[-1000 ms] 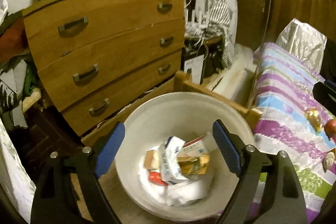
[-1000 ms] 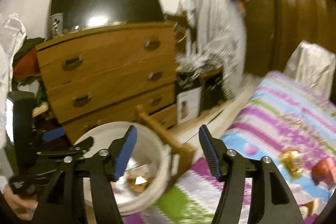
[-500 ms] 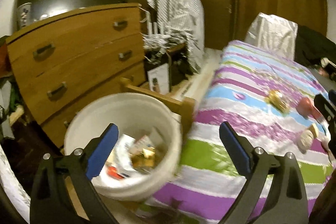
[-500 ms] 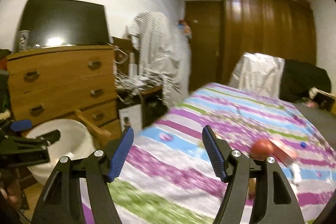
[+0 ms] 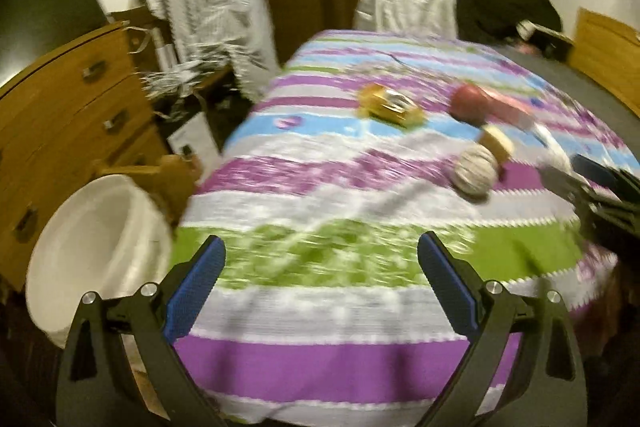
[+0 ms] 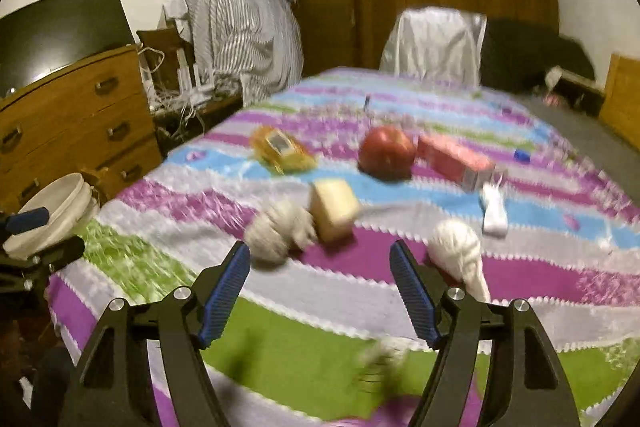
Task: Collect trash
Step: 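Move both open tools back toward the bed, then grasp beige cloth ball with left tool while right tool grasps yellow sponge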
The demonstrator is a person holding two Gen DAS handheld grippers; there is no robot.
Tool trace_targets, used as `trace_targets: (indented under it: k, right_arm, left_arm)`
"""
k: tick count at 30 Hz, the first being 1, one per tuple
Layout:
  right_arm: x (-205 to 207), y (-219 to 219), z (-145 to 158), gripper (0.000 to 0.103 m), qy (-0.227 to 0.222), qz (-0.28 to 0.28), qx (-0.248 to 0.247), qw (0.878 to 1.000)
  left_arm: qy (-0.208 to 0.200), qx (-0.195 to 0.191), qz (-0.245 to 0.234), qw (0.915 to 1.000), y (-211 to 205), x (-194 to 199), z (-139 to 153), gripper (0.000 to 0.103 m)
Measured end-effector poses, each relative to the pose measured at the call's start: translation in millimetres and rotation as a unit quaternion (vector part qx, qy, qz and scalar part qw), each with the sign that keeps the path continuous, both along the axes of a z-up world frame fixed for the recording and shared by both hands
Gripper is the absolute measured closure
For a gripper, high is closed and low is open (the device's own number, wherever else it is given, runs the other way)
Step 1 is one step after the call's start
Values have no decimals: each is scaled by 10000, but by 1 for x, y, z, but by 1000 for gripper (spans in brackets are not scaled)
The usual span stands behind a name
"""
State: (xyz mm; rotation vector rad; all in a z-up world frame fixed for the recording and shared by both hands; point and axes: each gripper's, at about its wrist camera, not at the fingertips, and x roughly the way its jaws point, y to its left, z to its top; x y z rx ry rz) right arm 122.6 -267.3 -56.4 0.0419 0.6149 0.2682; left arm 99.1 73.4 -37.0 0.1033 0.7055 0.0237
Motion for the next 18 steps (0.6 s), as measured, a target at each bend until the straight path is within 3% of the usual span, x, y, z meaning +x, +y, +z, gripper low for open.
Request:
trace_targets:
  k: [5,10,11,12,14,18]
  right_arm:
    - [52,-11,-8,30,426,308,546,9971]
    - [109,7,-4,30,736,414,714,9939]
    - [121,9,-7,32,885,392,704,9928]
    - [130,12,-11,41,1010,344,662,9921]
    - [138,16,-18,67,1236,518,724,9883]
    - [122,12,-8,69,960,417,775,9915]
  left_arm:
    - [301,-92,-134,9994,-13,9,-16,10]
    - [508,-129,-53,9986,-16,13,-25,10]
    - [523,-113,-41,9986,-16,13,-26,10]
    - [532,-107,-39,9985,-17,13,-26,10]
    - [539,-116,-54,9985,-19,14,-25,10]
    - [509,-116,-128,9986,-24,15,-24,10]
